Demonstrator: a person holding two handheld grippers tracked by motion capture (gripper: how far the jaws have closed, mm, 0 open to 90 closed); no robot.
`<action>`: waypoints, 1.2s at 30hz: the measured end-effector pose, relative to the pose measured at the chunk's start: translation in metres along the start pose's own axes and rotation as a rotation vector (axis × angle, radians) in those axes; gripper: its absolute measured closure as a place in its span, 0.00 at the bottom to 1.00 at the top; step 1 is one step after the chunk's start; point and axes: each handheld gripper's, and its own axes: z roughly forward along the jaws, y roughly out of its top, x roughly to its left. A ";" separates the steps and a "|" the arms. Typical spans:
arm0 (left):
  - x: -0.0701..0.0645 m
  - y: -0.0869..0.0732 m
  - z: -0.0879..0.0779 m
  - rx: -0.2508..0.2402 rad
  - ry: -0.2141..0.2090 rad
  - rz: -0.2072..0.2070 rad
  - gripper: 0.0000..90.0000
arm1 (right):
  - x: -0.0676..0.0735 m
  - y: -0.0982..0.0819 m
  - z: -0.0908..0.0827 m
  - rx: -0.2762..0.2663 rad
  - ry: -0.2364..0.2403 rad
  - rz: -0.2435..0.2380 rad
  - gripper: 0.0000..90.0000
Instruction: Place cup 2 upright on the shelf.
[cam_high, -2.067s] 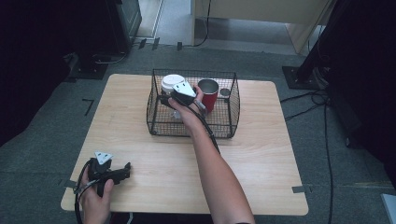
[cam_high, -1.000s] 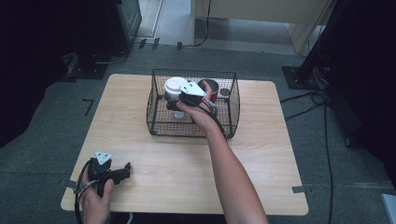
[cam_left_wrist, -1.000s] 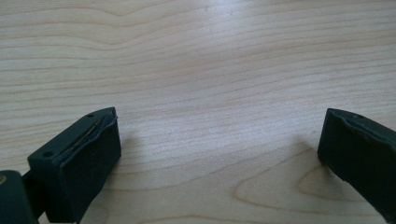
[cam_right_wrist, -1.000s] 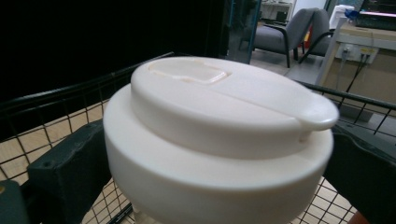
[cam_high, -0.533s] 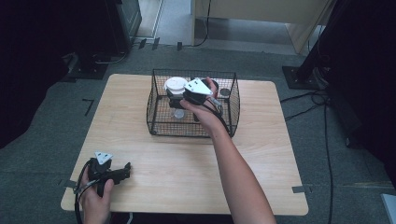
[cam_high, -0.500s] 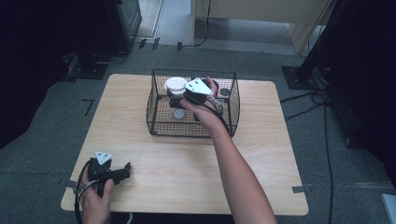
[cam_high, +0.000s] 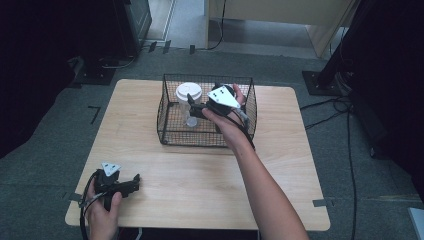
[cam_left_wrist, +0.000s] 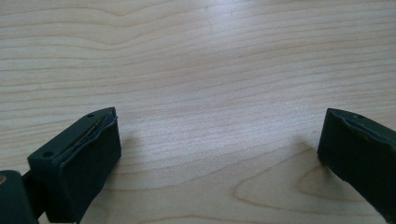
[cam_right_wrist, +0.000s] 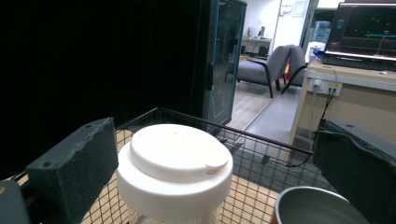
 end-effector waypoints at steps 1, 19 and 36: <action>0.000 0.000 0.000 0.001 0.000 0.000 0.00 | -0.001 0.000 -0.003 -0.001 -0.001 0.003 0.01; 0.000 0.000 0.000 0.000 0.000 0.000 0.00 | 0.003 0.003 -0.057 -0.009 0.002 0.030 0.01; 0.000 0.000 0.000 0.000 0.000 0.000 0.00 | -0.002 -0.010 -0.112 0.014 -0.039 0.016 0.01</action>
